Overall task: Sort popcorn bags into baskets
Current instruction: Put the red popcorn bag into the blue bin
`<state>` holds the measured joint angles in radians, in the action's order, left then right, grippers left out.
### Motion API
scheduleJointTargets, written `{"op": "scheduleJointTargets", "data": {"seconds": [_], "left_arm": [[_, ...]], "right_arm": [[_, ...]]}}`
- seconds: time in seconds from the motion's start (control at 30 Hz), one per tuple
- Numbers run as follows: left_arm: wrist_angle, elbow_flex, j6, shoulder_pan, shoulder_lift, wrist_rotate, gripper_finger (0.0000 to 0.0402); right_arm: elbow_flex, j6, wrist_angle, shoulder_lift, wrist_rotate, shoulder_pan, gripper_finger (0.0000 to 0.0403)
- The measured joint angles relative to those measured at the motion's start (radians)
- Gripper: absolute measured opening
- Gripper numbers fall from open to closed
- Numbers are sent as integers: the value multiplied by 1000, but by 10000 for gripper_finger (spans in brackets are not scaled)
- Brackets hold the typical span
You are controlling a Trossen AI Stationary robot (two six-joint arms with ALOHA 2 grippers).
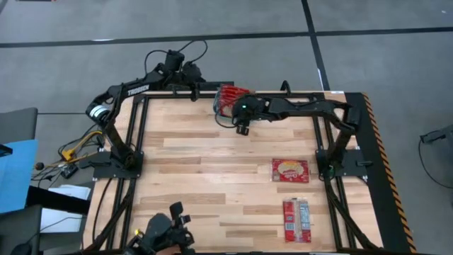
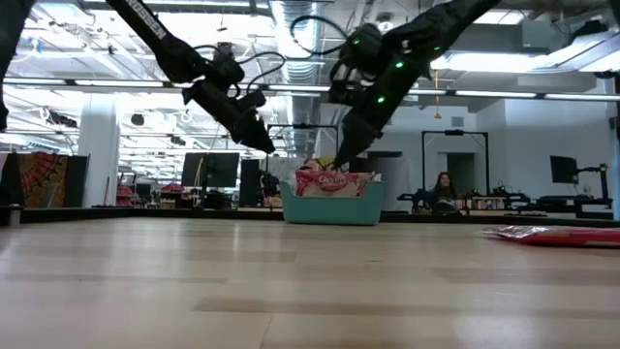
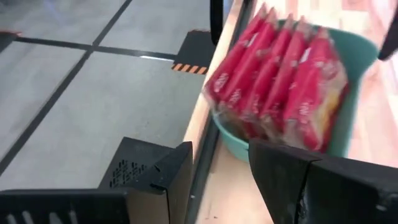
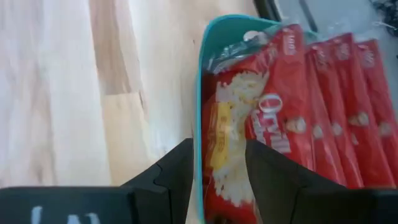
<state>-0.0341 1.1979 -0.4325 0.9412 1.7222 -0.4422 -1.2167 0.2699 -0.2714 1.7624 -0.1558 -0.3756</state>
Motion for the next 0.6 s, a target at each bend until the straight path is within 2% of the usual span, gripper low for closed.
{"op": "scheduleJointTargets", "data": {"seconds": [0.17, 0.37, 0.47, 0.6], "left_arm": [[20, -118, 28, -38, -117, 2, 148], [217, -330, 92, -184, -238, 1, 148], [328, -408, 136, -292, -260, 16, 148], [460, -470, 216, -451, -263, 69, 148]], "right_arm": [[185, -84, 59, -155, 0, 1, 166], [377, -229, 85, -356, -6, 56, 163], [413, -311, -19, -451, -25, 98, 165], [422, -439, -244, -552, -33, 178, 167]]}}
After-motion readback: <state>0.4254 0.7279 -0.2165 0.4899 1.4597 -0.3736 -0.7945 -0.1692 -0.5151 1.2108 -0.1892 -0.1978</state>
